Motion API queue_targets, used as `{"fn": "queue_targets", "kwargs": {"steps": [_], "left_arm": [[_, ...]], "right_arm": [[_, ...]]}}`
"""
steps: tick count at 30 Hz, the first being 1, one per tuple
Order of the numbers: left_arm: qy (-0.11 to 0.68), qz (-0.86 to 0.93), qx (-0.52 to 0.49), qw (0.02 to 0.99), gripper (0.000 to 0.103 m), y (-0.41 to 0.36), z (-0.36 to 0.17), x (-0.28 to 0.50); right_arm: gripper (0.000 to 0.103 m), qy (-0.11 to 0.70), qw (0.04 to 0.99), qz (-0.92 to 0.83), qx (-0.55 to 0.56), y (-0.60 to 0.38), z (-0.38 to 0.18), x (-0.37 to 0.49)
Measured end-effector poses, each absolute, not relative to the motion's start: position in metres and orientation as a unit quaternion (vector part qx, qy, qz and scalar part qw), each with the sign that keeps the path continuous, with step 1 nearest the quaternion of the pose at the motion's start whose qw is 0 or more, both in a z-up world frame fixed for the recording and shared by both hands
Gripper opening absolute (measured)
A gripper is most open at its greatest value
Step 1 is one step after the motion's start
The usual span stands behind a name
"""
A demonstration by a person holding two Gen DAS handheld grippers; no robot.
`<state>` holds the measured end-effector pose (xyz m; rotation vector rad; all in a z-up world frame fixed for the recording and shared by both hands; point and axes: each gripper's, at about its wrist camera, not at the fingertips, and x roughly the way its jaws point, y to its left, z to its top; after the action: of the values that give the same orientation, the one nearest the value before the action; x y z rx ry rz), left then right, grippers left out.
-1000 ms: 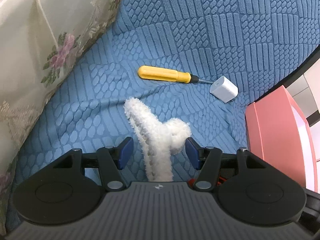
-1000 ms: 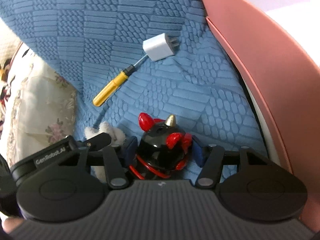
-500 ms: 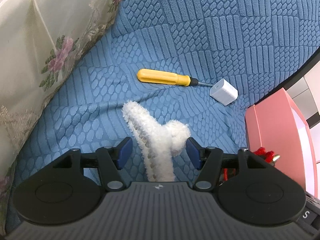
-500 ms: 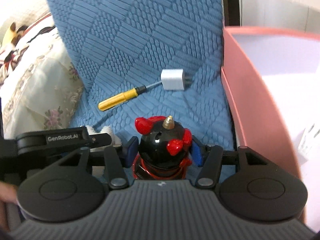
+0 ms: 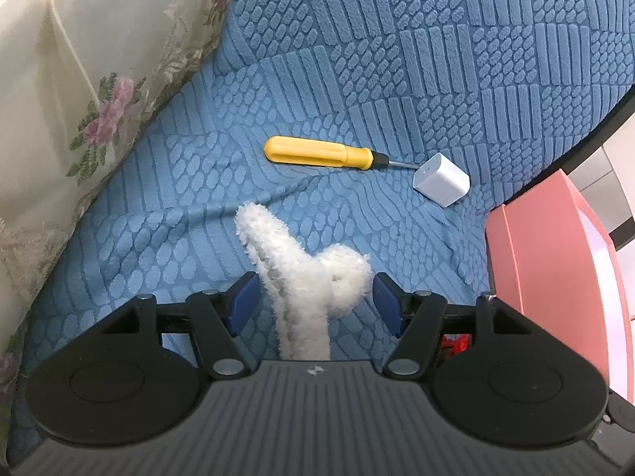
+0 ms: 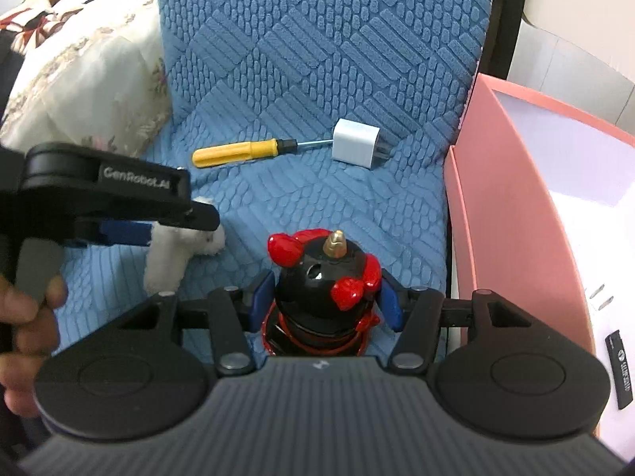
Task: Organize rigid objects
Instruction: 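Raise the white hair clip with the left tool while the right tool holds the figure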
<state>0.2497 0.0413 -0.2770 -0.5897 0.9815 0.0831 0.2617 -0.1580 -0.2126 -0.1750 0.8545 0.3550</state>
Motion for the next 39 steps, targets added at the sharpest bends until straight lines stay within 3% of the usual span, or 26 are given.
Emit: {"fn": "queue_targets", "kwargs": {"steps": [12,17,23,27,28,39], "left_arm": [[0.476,0.036,-0.246,0.844,0.07,0.032,-0.279,0.254],[0.474,0.049,-0.236,0.847,0.072,0.03,-0.282,0.259],[0.472,0.057,-0.223,0.851,0.072,0.025,-0.283,0.263],[0.47,0.059,-0.211,0.855,0.069,0.022,-0.284,0.263],[0.468,0.061,-0.212,0.856,0.064,0.022,-0.284,0.262],[0.454,0.039,-0.224,0.861,0.058,0.021,-0.27,0.246]], "right_arm": [[0.065,0.45,0.877,0.162,-0.04,-0.163,-0.225,0.268],[0.058,0.45,0.878,0.158,-0.042,-0.162,-0.23,0.27],[0.058,0.448,0.878,0.161,-0.041,-0.162,-0.229,0.273],[0.058,0.446,0.879,0.164,-0.044,-0.161,-0.228,0.274],[0.058,0.446,0.879,0.165,-0.043,-0.161,-0.228,0.274],[0.058,0.432,0.885,0.172,-0.034,-0.168,-0.216,0.272]]}}
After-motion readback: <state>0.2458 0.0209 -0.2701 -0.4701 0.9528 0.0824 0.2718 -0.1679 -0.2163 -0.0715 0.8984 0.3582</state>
